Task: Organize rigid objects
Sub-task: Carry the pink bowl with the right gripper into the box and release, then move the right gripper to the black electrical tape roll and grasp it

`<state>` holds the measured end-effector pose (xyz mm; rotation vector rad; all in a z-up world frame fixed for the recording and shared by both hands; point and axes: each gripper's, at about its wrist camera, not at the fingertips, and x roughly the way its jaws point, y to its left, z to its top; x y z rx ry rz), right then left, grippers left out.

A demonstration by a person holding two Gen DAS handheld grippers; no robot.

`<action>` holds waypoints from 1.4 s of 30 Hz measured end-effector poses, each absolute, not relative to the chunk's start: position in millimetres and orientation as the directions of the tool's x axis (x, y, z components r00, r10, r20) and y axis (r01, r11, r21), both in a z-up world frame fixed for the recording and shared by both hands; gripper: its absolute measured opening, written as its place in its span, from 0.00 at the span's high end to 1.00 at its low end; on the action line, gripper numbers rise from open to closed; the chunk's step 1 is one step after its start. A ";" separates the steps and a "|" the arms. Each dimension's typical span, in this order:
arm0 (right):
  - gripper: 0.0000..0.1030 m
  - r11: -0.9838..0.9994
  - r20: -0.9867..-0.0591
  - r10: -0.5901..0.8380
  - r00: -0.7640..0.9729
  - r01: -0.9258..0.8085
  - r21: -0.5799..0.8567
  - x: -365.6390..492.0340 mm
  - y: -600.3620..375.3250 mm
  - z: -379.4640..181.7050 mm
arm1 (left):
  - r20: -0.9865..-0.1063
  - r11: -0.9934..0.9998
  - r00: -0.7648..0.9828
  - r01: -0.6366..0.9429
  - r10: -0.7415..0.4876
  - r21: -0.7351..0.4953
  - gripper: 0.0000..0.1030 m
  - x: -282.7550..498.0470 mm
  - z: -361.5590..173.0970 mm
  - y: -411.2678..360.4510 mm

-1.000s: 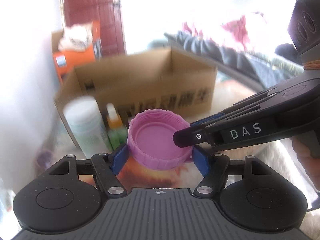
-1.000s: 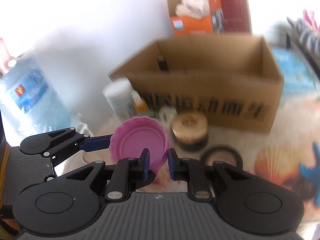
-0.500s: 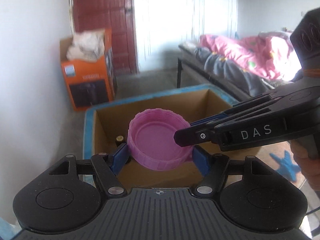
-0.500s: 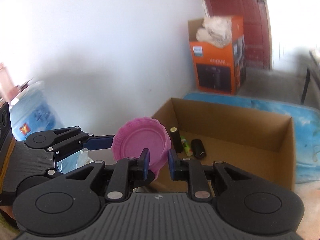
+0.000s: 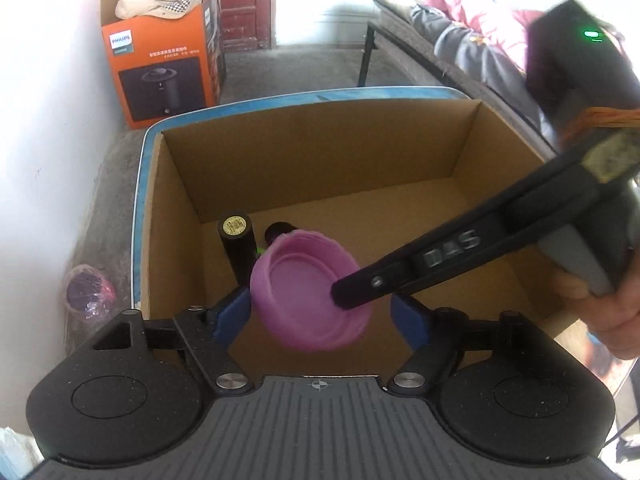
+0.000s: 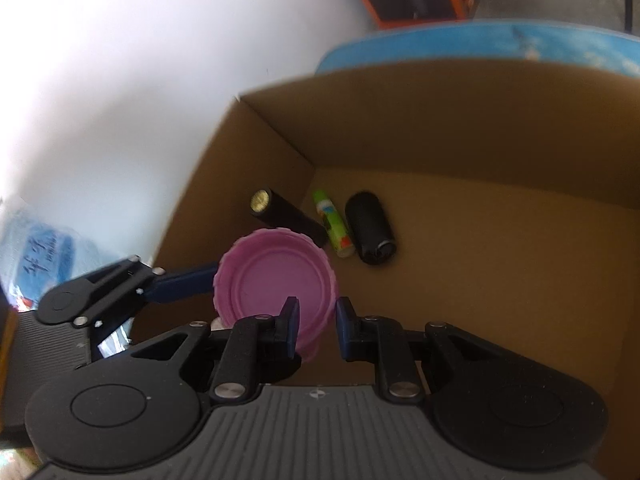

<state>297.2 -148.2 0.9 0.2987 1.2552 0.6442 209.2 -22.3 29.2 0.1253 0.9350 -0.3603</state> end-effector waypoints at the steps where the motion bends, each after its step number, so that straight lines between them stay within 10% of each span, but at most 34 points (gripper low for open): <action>1: 0.79 0.790 -0.791 0.593 0.148 -0.293 0.538 300.4 -143.4 -3.1 | -0.805 0.934 0.542 0.355 -0.243 -0.043 0.20 208.3 29.3 -21.3; 22: 0.77 0.800 -0.781 0.596 0.187 -0.230 0.555 307.0 -147.8 7.4 | -0.648 0.948 0.703 0.303 -0.293 -0.099 0.08 156.0 73.8 -0.9; 27: 0.59 0.844 -0.836 0.528 0.151 -0.198 0.498 331.3 -134.5 -8.2 | -0.557 0.957 0.780 0.267 -0.284 -0.113 0.04 122.9 82.1 6.4; 42: 0.51 0.748 -0.759 0.644 0.096 -0.284 0.599 288.5 -137.7 22.0 | -0.559 0.953 0.772 0.225 -0.302 -0.205 0.02 57.7 49.8 18.1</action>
